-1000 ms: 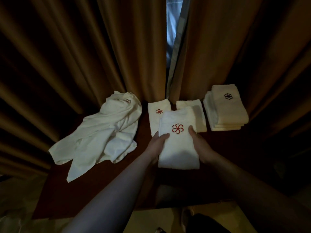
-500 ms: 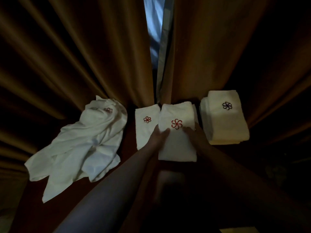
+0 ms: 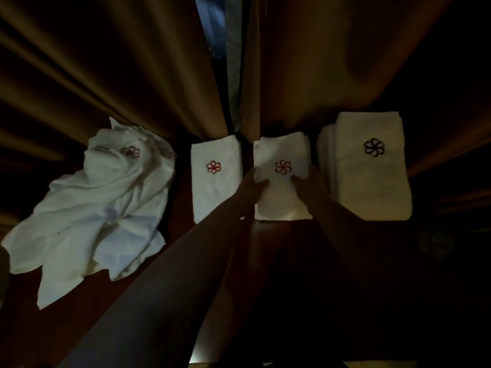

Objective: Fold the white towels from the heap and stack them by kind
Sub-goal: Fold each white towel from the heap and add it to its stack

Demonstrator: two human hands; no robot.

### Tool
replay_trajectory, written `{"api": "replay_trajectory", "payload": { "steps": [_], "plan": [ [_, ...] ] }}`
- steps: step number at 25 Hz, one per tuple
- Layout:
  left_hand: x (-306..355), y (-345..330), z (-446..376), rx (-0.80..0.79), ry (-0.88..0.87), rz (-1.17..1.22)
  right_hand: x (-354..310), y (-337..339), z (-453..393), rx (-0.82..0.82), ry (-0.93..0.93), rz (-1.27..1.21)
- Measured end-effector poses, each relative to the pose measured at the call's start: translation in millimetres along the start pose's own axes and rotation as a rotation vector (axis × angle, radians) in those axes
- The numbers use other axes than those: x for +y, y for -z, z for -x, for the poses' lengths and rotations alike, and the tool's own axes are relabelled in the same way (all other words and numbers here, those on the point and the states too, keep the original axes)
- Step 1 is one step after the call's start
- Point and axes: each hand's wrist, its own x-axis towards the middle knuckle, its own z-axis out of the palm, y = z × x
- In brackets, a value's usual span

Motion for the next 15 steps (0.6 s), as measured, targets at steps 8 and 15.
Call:
{"api": "replay_trajectory", "payload": {
  "steps": [8, 15],
  "plan": [
    [-23, -14, -10, 0.037, -0.059, -0.304, 10, -19, 5, 0.108, 0.160, 0.506],
    [-11, 34, 35, 0.103, -0.110, -0.265, -27, -49, 48, 0.047, 0.389, 0.486]
  ]
}}
